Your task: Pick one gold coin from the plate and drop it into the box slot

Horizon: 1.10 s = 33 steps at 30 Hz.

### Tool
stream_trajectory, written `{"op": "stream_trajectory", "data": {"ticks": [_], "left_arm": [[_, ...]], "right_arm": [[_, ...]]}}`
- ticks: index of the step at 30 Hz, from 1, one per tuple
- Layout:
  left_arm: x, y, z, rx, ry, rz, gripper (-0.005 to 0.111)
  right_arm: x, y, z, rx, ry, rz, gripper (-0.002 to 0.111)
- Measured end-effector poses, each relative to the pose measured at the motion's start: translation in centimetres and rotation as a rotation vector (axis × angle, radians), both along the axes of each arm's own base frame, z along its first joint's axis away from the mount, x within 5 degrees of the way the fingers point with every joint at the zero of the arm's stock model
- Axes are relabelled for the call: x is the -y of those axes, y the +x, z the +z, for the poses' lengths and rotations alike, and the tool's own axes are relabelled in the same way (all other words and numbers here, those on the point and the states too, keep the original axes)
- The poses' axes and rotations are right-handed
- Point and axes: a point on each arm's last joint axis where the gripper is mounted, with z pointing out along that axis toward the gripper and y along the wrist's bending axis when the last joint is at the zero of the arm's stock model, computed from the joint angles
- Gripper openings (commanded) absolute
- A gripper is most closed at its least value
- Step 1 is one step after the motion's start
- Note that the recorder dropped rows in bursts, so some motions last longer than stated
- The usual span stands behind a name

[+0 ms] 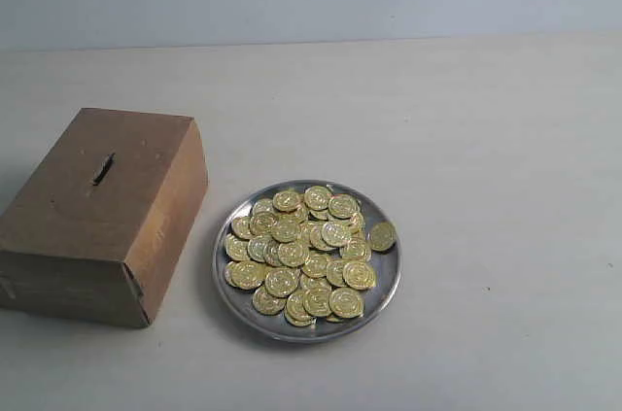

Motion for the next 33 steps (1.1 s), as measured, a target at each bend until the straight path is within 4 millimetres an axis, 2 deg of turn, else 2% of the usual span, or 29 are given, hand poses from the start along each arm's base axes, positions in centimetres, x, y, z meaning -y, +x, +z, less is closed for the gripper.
{"op": "stream_trajectory", "data": {"ticks": [6,8,10,14,15,17,22,25,33], "left_arm": [[0.0,0.0,0.1,0.011,0.018,-0.001,0.001],[0.2,0.1,0.5,0.047,-0.084,0.004,0.001],[0.4,0.2,1.0,0.083,-0.220,0.011,0.001],[0.4,0.3,2.0,0.178,-0.414,0.026,0.001],[0.4,0.3,2.4,0.214,-0.465,0.034,0.001],[0.3,0.4,2.6,0.239,-0.492,0.039,0.001],[0.3,0.4,2.7,0.247,-0.505,0.042,0.001],[0.3,0.4,2.8,0.241,-0.569,0.047,0.001],[0.5,0.3,2.5,0.188,-0.698,0.050,0.000]], "right_arm": [[0.0,0.1,0.4,0.046,0.001,0.002,0.000],[-0.1,0.1,1.1,0.119,0.047,0.003,0.000],[-0.1,0.2,1.9,0.204,0.180,0.001,0.000],[0.0,0.0,3.2,0.333,0.574,-0.012,0.000],[0.2,0.0,3.3,0.352,0.721,-0.019,0.000],[0.2,0.0,3.4,0.354,0.823,-0.024,0.000],[0.2,0.0,3.4,0.352,0.854,-0.026,0.000],[0.2,0.0,3.2,0.331,0.834,-0.027,0.000],[-0.6,0.0,2.0,0.126,0.734,-0.013,0.000]]}}
